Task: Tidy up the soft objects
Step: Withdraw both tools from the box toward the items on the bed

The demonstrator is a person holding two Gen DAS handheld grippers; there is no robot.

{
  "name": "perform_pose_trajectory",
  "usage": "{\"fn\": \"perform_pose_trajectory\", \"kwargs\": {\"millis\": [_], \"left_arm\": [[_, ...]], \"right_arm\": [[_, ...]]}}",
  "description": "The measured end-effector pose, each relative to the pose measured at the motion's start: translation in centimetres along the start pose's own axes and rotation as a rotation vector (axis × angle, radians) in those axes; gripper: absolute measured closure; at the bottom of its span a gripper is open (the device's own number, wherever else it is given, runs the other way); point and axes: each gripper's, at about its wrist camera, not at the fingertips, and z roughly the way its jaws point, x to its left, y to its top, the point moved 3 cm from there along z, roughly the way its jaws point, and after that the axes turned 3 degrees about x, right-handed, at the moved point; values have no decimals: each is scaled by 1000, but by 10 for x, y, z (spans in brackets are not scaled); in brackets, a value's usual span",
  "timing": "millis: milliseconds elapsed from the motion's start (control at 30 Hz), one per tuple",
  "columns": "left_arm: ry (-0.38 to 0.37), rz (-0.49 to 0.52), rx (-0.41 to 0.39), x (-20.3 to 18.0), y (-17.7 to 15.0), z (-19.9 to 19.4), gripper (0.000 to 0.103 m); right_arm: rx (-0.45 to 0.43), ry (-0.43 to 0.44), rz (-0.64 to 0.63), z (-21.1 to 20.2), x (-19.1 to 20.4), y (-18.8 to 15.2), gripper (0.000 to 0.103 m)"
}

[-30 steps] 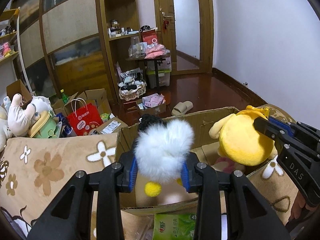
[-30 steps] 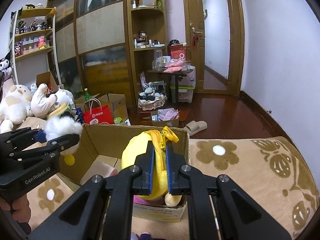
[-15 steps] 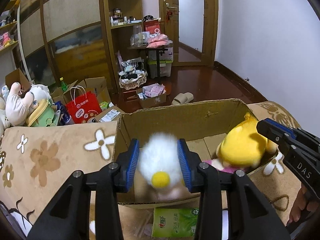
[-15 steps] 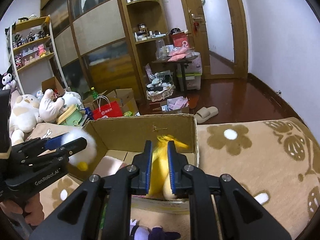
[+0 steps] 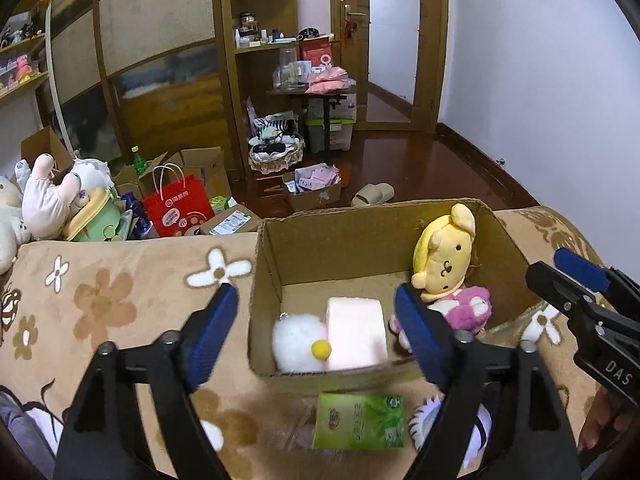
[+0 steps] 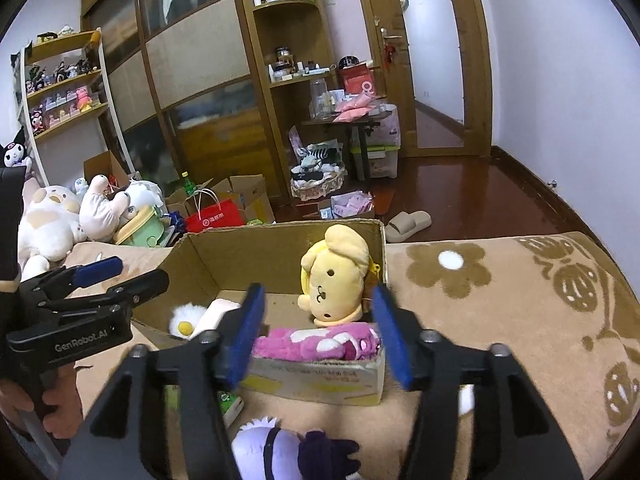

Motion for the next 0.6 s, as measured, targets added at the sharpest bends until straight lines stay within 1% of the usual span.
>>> {"fn": "perform_pose_trajectory", "kwargs": {"millis": [33, 67, 133, 200, 300, 400, 600], "left_arm": [[2, -1, -2, 1, -1, -3, 18], [4, -4, 1, 2, -3, -7, 15], [5, -15, 1, 4, -5, -13, 11], [10, -25, -5, 7, -9, -21, 9], [15, -32, -6, 9, -14, -30, 7], [19, -33, -2, 10, -18, -37, 7], [18, -31, 26, 10, -27, -46, 6]], "right_arm": [[-2, -2, 1, -3, 0, 0, 33], [-3, -4, 3, -7, 1, -1, 31], [-2, -5, 7, -12, 0, -3, 17], [-2, -1, 15, -18, -2, -5, 11], [2, -9, 19, -25, -2, -8, 8], [0, -16, 28, -32, -4, -11, 2], [6, -23, 29, -43, -3, -17, 2]]}}
